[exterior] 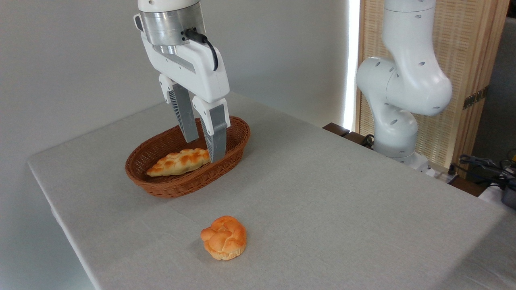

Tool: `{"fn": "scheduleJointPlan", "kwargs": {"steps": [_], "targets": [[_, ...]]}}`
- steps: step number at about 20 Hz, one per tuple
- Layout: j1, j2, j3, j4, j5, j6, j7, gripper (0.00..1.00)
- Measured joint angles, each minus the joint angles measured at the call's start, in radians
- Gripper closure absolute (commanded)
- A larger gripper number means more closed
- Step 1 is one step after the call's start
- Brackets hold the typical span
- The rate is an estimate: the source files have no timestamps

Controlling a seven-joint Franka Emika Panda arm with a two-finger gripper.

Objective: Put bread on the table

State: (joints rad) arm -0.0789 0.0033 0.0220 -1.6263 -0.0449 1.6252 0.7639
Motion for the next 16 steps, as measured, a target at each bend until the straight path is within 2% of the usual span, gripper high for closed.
{"fn": "scheduleJointPlan", "kwargs": {"steps": [16], "targets": [[0.018,-0.023,0.025,-0.010,0.007,0.000,0.005,0.00]]}}
